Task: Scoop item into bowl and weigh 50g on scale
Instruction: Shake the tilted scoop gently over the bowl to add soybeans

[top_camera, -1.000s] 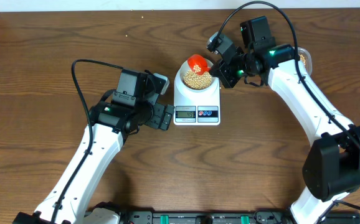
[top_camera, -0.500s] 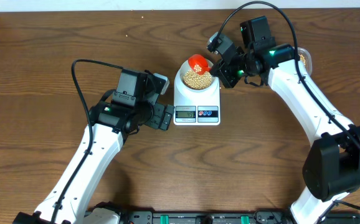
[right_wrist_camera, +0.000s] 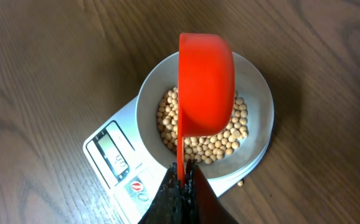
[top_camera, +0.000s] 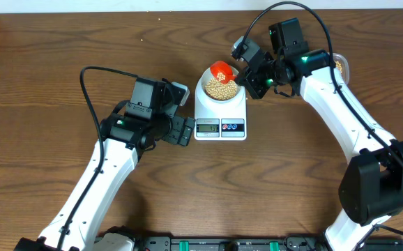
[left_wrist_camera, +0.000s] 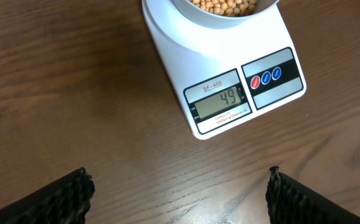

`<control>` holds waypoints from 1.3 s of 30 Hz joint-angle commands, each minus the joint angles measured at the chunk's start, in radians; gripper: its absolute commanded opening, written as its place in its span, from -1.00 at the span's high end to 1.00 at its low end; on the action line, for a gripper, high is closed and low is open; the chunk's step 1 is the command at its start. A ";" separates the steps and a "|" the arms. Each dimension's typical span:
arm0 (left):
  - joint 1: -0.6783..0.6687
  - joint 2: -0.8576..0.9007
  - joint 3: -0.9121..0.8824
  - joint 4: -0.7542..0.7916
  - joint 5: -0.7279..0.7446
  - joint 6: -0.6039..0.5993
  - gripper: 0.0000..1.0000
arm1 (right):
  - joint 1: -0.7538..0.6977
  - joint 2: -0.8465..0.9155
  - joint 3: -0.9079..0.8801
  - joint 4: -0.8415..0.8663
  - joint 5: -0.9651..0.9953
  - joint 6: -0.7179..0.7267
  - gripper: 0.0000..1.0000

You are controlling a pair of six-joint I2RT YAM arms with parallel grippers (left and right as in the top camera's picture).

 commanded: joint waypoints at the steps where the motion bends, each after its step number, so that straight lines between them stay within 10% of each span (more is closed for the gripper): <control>1: 0.003 0.002 -0.004 0.000 0.008 0.003 -0.82 | -0.004 -0.021 0.021 0.002 0.001 -0.021 0.98; 39: 0.003 0.002 -0.004 0.000 0.008 0.003 -0.82 | 0.000 -0.021 0.021 -0.001 0.029 -0.087 0.98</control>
